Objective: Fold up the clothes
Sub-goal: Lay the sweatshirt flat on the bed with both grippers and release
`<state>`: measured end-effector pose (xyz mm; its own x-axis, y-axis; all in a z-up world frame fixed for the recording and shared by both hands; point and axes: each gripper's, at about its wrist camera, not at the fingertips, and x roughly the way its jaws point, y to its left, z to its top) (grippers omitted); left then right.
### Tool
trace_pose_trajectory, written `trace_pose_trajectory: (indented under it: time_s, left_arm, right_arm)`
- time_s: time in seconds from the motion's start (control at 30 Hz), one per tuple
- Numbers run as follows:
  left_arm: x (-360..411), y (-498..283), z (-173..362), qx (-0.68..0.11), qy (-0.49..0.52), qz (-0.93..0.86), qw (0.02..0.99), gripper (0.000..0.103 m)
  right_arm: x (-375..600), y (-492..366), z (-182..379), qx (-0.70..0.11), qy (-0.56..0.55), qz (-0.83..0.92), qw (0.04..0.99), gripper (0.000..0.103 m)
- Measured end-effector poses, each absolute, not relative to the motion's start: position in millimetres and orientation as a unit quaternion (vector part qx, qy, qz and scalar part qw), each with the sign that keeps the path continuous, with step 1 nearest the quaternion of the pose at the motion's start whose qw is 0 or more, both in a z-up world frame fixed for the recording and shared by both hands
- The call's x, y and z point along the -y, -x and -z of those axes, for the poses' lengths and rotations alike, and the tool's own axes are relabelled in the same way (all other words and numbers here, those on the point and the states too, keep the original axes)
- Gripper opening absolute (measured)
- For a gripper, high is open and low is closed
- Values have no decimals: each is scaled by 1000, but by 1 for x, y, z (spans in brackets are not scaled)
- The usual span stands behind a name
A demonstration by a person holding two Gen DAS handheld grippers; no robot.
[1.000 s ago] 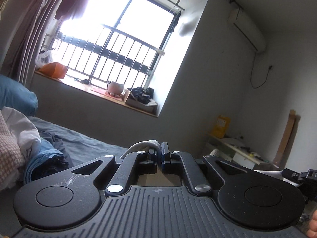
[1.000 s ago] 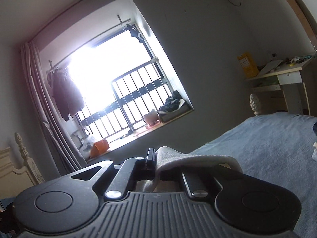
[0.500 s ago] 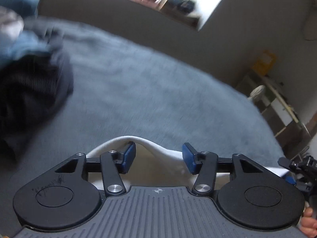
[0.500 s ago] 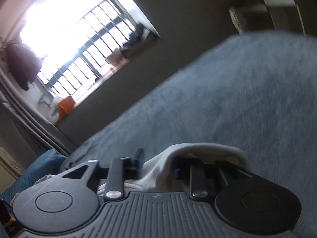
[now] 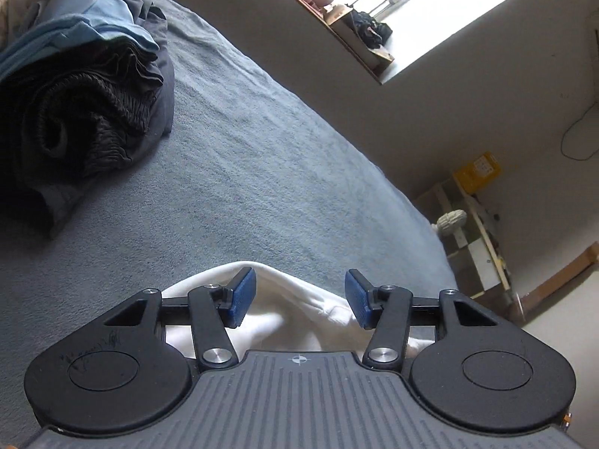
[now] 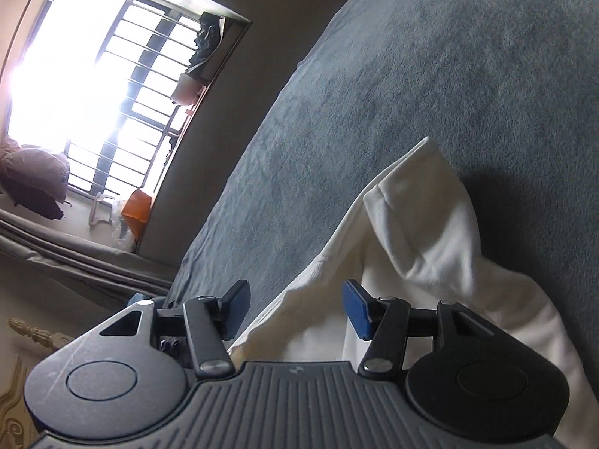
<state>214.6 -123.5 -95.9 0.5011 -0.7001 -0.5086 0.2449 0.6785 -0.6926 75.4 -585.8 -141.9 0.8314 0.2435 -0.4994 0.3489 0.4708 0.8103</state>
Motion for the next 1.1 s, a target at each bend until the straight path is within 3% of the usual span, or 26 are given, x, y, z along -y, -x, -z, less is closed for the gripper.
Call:
trace_pose_trajectory:
  time_s: [0.33, 0.5, 0.77, 1.1]
  left_arm:
    - [17, -128, 5, -386, 248, 314, 831, 59]
    - [2, -78, -12, -419, 192, 327, 825, 63]
    - [-10, 14, 52, -500, 112, 324, 795, 64]
    - [-6, 69, 122, -540, 87, 315, 776, 64]
  right_arm:
    - [551, 55, 106, -311, -549, -46, 774, 62]
    - [524, 117, 103, -313, -565, -69, 760, 66]
    - [465, 170, 130, -354, -529, -59, 769, 66]
    - [455, 202, 157, -327, -486, 5, 811, 66]
